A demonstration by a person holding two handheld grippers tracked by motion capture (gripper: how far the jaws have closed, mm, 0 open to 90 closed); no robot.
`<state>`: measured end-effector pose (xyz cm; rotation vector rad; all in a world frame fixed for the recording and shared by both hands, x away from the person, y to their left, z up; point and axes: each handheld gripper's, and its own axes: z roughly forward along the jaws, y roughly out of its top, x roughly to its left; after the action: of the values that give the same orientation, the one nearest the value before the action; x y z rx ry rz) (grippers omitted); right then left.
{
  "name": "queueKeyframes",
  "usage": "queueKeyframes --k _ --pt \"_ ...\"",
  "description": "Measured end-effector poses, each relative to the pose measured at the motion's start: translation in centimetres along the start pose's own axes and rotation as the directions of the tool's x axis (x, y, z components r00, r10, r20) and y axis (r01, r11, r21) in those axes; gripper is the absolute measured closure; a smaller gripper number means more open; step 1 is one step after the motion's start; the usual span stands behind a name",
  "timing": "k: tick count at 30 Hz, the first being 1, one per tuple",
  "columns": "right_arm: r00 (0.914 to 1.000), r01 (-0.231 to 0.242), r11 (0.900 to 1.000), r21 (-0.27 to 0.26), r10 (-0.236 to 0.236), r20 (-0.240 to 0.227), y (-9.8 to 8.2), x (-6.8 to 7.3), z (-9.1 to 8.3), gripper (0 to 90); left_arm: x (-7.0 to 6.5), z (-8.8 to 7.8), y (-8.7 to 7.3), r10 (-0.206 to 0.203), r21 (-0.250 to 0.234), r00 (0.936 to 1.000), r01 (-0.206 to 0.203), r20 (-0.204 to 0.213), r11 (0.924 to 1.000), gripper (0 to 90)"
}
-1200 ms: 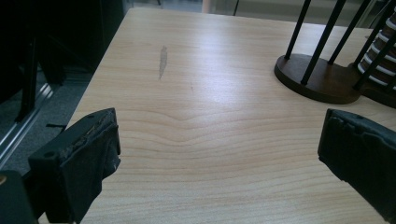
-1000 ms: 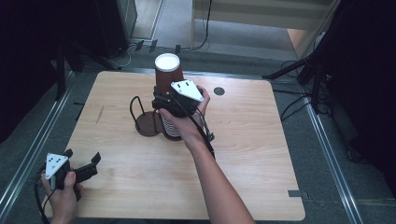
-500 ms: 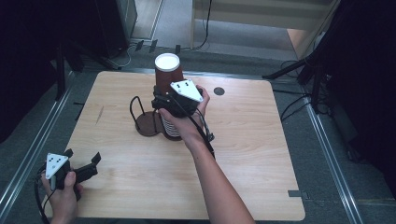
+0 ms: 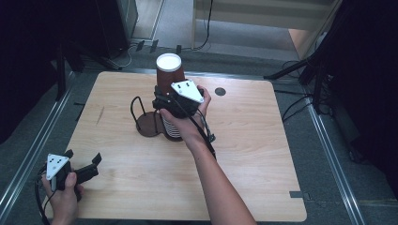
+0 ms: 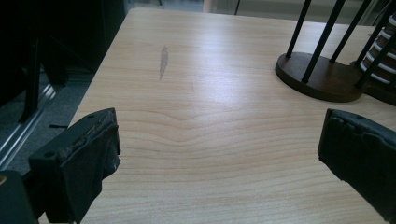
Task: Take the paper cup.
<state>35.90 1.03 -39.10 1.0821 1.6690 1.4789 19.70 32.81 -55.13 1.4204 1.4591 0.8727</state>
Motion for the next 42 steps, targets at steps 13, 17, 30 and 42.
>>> queueKeyframes --k 13,17,30,42 --pt "0.9999 -0.007 1.0 -0.023 0.007 -0.011 1.6 0.3 -0.3 10.3 0.0 0.0 0.0 0.002 -0.001 1.0 -0.002 -0.002 1.0 0.0" --pt "0.9996 -0.022 0.999 -0.037 0.021 -0.019 2.2 0.3 -0.5 11.0 0.0 0.0 0.0 0.002 0.001 1.0 -0.002 0.0 1.0 0.0" --pt "0.9994 -0.033 0.998 -0.051 0.032 -0.011 3.7 0.4 -0.3 11.7 -0.1 0.0 0.0 0.007 -0.001 1.0 -0.007 -0.001 1.0 0.0" --pt "0.9995 -0.03 0.995 -0.097 0.029 -0.015 6.2 0.2 -1.0 11.9 -0.1 0.0 0.0 0.007 -0.003 1.0 -0.007 -0.001 1.0 0.0"
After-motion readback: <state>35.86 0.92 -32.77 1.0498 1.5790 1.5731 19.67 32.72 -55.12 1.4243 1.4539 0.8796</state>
